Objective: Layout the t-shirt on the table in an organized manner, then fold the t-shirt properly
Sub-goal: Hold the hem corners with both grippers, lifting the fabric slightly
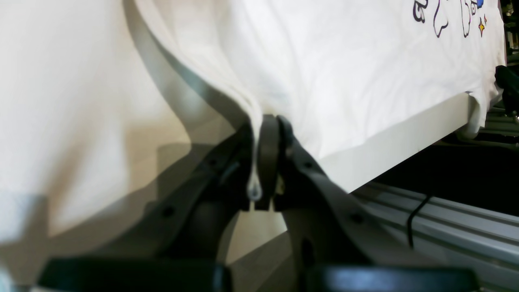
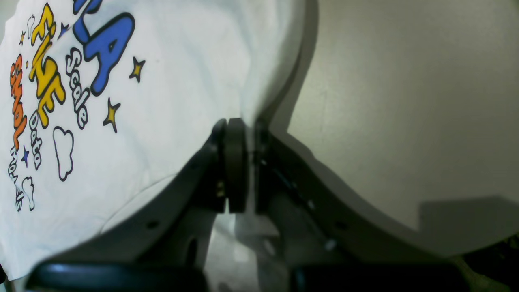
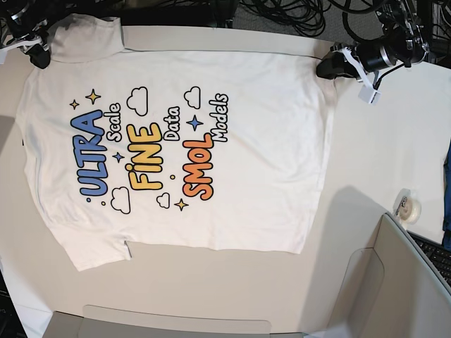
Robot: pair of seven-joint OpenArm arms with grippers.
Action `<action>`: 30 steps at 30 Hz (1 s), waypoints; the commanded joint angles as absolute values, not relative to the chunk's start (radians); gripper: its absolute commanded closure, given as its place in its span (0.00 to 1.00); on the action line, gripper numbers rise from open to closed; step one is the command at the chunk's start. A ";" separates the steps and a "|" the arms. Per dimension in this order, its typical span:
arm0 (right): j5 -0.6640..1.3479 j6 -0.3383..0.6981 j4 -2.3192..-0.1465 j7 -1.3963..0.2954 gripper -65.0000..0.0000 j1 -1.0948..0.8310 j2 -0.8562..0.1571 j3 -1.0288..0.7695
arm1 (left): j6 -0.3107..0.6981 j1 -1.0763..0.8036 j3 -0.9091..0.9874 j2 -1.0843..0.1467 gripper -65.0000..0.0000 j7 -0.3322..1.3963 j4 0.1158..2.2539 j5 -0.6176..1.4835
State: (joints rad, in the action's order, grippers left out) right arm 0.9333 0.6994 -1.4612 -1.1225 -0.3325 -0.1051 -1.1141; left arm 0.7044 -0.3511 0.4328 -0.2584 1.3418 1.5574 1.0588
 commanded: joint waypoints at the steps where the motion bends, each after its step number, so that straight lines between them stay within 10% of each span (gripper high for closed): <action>1: 0.834 0.698 -1.474 -1.222 1.00 -0.351 -0.104 -1.112 | 0.698 -0.351 0.433 -0.268 1.00 1.396 1.555 0.987; 30: 0.865 0.698 -1.959 -1.222 1.00 -0.463 -0.096 -1.113 | 0.698 -0.325 0.438 -0.318 1.00 1.396 1.799 1.228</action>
State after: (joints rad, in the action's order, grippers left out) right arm 0.8429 0.7044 -1.9415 -1.2381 -0.4568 -0.0818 -1.1038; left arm 0.6968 -0.3267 0.4339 -0.3084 1.4101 1.7828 1.1988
